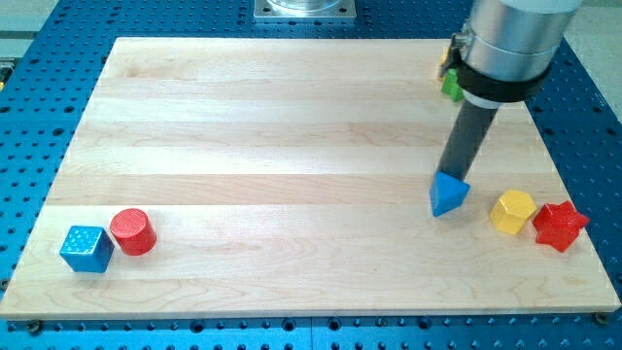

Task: Place the triangle above the red circle

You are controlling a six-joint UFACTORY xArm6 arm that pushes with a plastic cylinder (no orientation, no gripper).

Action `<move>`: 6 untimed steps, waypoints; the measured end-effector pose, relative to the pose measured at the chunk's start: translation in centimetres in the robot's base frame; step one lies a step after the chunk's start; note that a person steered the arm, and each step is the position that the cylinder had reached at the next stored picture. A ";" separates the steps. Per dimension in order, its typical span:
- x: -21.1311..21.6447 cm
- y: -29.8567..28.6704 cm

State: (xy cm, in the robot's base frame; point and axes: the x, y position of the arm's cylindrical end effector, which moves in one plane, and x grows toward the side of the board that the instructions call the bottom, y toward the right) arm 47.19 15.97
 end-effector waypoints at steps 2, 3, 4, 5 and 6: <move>1.8 1.5; 1.8 1.9; 3.2 1.6; 4.9 0.0; 6.5 -2.3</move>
State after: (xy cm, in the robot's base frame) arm 53.69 13.63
